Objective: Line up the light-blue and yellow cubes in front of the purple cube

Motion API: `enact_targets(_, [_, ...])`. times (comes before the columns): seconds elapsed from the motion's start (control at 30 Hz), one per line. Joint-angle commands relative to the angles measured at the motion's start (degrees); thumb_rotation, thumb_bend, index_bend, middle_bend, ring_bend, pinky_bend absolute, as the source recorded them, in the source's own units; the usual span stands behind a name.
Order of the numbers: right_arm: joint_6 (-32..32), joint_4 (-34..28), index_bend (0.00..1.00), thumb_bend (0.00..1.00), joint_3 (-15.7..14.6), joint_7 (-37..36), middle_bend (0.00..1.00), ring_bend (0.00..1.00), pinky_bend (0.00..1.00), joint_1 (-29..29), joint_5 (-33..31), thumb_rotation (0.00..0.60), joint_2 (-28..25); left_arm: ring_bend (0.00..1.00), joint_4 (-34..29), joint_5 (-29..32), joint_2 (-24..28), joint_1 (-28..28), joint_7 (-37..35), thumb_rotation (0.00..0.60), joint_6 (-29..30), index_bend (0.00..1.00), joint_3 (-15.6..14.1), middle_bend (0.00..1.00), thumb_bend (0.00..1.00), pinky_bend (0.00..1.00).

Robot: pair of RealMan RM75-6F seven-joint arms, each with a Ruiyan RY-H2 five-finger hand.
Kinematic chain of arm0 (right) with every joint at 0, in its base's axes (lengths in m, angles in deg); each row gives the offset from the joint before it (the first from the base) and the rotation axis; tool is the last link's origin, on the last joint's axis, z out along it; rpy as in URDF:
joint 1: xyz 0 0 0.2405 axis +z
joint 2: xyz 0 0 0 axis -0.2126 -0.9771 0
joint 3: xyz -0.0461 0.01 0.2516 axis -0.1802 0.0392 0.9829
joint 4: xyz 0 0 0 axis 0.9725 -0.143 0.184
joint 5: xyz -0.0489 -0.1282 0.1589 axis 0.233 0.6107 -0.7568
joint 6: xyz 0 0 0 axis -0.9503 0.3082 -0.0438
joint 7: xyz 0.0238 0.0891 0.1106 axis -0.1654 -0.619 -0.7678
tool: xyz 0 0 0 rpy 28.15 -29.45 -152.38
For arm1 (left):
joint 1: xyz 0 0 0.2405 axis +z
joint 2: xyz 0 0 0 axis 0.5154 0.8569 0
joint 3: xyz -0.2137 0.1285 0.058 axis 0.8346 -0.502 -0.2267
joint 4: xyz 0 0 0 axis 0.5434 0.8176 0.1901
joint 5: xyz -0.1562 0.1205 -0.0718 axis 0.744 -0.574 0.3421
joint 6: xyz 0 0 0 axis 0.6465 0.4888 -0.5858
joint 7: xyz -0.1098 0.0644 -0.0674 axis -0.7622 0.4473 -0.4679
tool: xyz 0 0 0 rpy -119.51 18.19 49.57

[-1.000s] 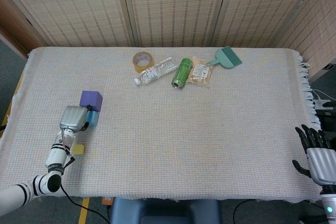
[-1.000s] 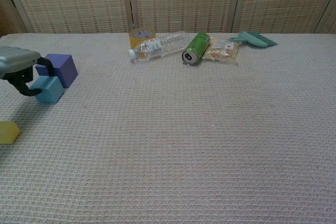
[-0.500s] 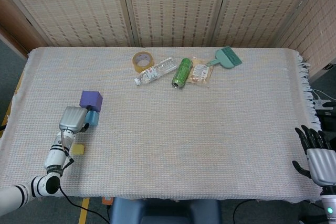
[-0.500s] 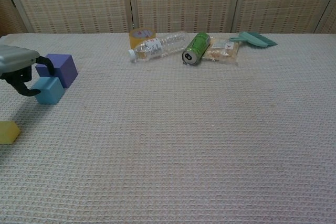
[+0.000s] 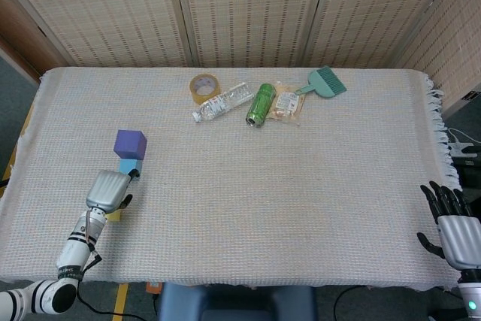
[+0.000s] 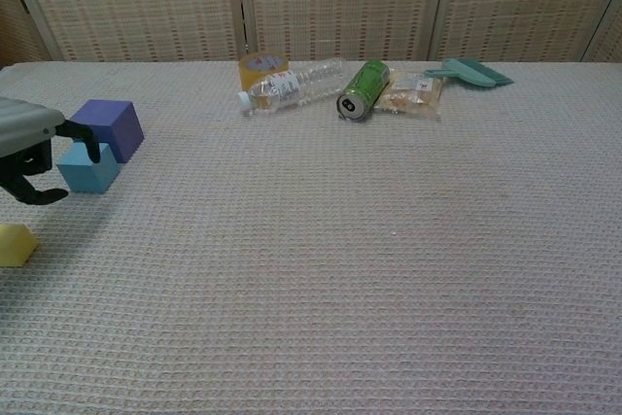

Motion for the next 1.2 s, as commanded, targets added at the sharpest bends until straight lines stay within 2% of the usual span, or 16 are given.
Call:
enact_targets(0.03, [-0.4, -0.1, 0.0, 0.0, -0.2, -0.2, 0.0, 0.0, 0.0, -0.2, 0.5, 0.6, -0.2, 1.0, -0.7, 0.8, 0.0, 0.1, 0.6, 0.6, -1.4, 0.26, -0.6, 1.0, 0.36, 1.0])
enact_targets(0.13, [-1.0, 0.0, 0.0, 0.0, -0.2, -0.8, 0.0, 0.0, 0.0, -0.5, 0.7, 0.6, -0.3, 1.0, -1.2, 3.1, 0.1, -0.3, 2.5, 0.6, -2.3, 0.22, -0.5, 1.0, 0.36, 1.0])
enact_targets(0.67, [-1.3, 0.4, 0.0, 0.0, -0.3, -1.4, 0.0, 0.0, 0.0, -0.7, 1.3, 0.6, 0.1, 1.0, -1.5, 10.4, 2.1, -0.5, 4.0, 0.6, -4.4, 0.19, -0.5, 1.0, 0.39, 1.0])
enact_targets(0.97, [-1.7, 0.6, 0.0, 0.0, -0.1, -1.8, 0.0, 0.0, 0.0, -0.8, 1.5, 0.6, 0.3, 1.0, -0.2, 12.6, 2.1, -0.9, 3.3, 0.6, -5.8, 0.19, -0.4, 1.0, 0.39, 1.0])
enact_targets(1.2, [-0.7, 0.8, 0.0, 0.0, 0.0, -2.2, 0.0, 0.0, 0.0, -0.5, 0.8, 0.6, 0.2, 1.0, 3.5, 14.5, 1.0, -2.1, 3.0, 0.6, -8.3, 0.19, -0.3, 1.0, 0.39, 1.0])
